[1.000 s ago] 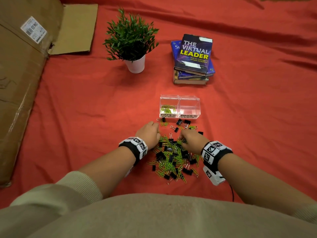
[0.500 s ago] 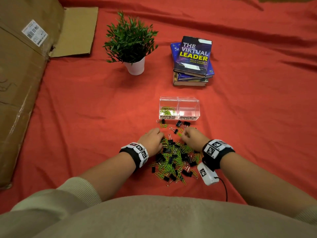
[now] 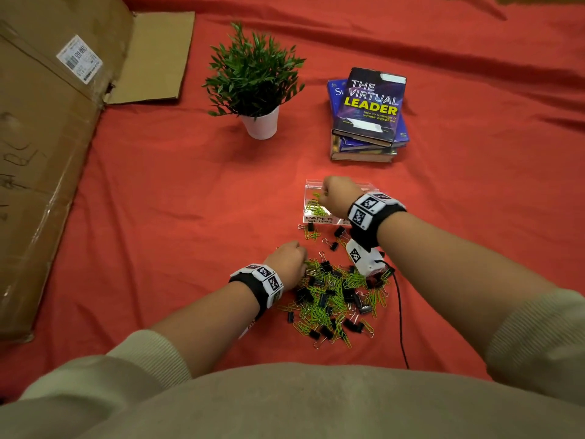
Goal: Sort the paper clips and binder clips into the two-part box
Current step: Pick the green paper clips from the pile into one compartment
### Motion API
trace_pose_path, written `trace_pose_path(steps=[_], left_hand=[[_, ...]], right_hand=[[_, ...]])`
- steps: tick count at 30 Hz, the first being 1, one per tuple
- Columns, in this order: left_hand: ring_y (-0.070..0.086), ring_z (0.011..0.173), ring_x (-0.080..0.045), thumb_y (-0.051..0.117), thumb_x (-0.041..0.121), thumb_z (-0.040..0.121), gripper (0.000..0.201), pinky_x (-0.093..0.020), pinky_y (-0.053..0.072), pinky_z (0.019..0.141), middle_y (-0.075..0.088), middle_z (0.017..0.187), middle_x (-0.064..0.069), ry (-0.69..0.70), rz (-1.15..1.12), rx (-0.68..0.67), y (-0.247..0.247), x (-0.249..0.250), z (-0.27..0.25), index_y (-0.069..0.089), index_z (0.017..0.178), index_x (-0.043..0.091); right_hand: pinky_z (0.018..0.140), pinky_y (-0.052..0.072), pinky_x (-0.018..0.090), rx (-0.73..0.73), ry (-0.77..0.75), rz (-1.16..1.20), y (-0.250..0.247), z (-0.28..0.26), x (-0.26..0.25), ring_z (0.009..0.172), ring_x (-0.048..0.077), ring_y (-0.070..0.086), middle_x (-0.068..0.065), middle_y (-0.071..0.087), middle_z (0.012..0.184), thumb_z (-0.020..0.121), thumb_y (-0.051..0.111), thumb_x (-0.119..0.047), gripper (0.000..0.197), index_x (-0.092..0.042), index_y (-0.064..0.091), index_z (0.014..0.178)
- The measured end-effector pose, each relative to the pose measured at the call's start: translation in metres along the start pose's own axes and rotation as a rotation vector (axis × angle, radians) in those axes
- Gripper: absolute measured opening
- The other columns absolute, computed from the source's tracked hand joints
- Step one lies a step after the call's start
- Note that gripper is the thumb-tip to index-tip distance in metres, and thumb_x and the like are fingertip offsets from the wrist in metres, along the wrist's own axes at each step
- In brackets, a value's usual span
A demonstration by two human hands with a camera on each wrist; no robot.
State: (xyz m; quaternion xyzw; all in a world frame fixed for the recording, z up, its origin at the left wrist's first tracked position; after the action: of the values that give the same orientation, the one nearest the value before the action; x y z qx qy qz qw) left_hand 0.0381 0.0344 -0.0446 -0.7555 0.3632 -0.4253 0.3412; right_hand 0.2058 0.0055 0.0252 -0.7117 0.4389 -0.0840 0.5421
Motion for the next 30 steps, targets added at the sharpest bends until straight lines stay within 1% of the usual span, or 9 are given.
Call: trace_pose_path(steps=[3, 7, 9, 11, 14, 18, 22, 26, 30], left_hand=[[0.055, 0.098, -0.030, 0.049, 0.018, 0.095, 0.017, -0.041, 0.047, 0.087, 0.056, 0.105, -0.012, -0.011, -0.031, -0.007, -0.002, -0.003, 0.000, 0.056, 0.102, 0.004], [0.055, 0.094, -0.027, 0.047, 0.016, 0.097, 0.012, -0.033, 0.041, 0.078, 0.058, 0.102, -0.011, -0.047, -0.127, 0.016, -0.014, -0.008, -0.001, 0.054, 0.099, 0.006], [0.054, 0.090, -0.025, 0.047, 0.017, 0.097, 0.010, -0.031, 0.040, 0.075, 0.058, 0.098, -0.008, -0.058, -0.192, 0.047, -0.024, -0.008, 0.000, 0.053, 0.099, 0.009], [0.053, 0.087, -0.020, 0.046, 0.017, 0.097, 0.010, -0.029, 0.038, 0.074, 0.057, 0.097, -0.005, -0.045, -0.242, 0.093, -0.039, -0.004, 0.004, 0.053, 0.099, 0.011], [0.051, 0.082, -0.016, 0.047, 0.018, 0.097, 0.008, -0.025, 0.037, 0.068, 0.055, 0.093, 0.000, -0.041, -0.292, 0.167, -0.063, 0.005, 0.017, 0.053, 0.098, 0.015], [0.053, 0.088, -0.016, 0.048, 0.017, 0.097, 0.009, -0.027, 0.042, 0.076, 0.056, 0.099, -0.002, 0.000, -0.309, 0.223, -0.090, 0.021, 0.045, 0.054, 0.101, 0.012], [0.052, 0.089, -0.021, 0.048, 0.013, 0.096, 0.008, -0.033, 0.045, 0.080, 0.058, 0.102, -0.008, 0.003, -0.182, 0.216, -0.096, 0.032, 0.072, 0.054, 0.098, 0.009], [0.054, 0.104, -0.029, 0.050, 0.004, 0.091, 0.017, -0.037, 0.044, 0.090, 0.058, 0.110, -0.011, 0.011, -0.023, 0.143, -0.082, 0.029, 0.080, 0.058, 0.105, 0.006], [0.049, 0.110, -0.023, 0.058, 0.014, 0.089, 0.021, -0.035, 0.039, 0.098, 0.057, 0.113, -0.006, 0.049, -0.044, 0.255, -0.081, 0.015, 0.058, 0.058, 0.110, 0.011]], right_hand=[[0.075, 0.048, 0.033, -0.035, -0.046, -0.113, 0.012, 0.004, -0.004, 0.096, 0.032, 0.061, 0.017, 0.064, 0.104, 0.089, 0.050, -0.009, 0.020, -0.001, 0.060, 0.104], [0.084, 0.050, 0.033, 0.008, -0.118, -0.069, 0.013, -0.007, 0.002, 0.102, 0.030, 0.060, 0.015, 0.062, 0.114, 0.087, 0.051, -0.007, 0.029, -0.005, 0.059, 0.114], [0.086, 0.052, 0.038, 0.101, -0.153, -0.023, 0.015, -0.020, 0.006, 0.099, 0.028, 0.059, 0.012, 0.060, 0.112, 0.087, 0.052, -0.009, 0.024, -0.007, 0.060, 0.109], [0.079, 0.054, 0.033, 0.122, -0.141, 0.040, 0.028, -0.036, 0.012, 0.088, 0.023, 0.059, 0.008, 0.060, 0.101, 0.089, 0.051, -0.011, 0.013, -0.008, 0.062, 0.096], [0.074, 0.055, 0.027, -0.059, -0.112, 0.066, 0.066, -0.062, 0.021, 0.079, 0.017, 0.060, 0.004, 0.062, 0.094, 0.091, 0.053, -0.015, 0.011, -0.011, 0.062, 0.093], [0.088, 0.052, 0.037, -0.125, -0.117, 0.008, 0.096, -0.081, 0.038, 0.099, 0.022, 0.055, 0.006, 0.054, 0.107, 0.089, 0.058, -0.024, 0.023, -0.010, 0.059, 0.106], [0.086, 0.052, 0.037, -0.101, -0.030, 0.004, 0.093, -0.089, 0.057, 0.103, 0.024, 0.053, 0.006, 0.051, 0.110, 0.090, 0.054, -0.021, 0.026, -0.009, 0.055, 0.113], [0.091, 0.048, 0.036, -0.038, -0.065, 0.031, 0.091, -0.086, 0.054, 0.106, 0.024, 0.051, 0.008, 0.052, 0.110, 0.090, 0.053, -0.016, 0.021, -0.007, 0.059, 0.107], [0.096, 0.045, 0.035, -0.053, -0.147, 0.046, 0.099, -0.080, 0.022, 0.109, 0.025, 0.049, 0.010, 0.054, 0.110, 0.090, 0.055, -0.021, 0.026, -0.004, 0.060, 0.109]])
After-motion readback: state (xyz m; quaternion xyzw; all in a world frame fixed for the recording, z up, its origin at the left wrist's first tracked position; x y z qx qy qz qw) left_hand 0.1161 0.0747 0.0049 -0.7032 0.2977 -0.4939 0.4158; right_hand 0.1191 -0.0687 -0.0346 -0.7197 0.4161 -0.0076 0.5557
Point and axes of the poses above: each hand's wrist, its own z-axis towards the middle knuckle, its own y-axis out of the palm, x = y × z, the point moved 3 cm from there along z, towards the middle knuckle
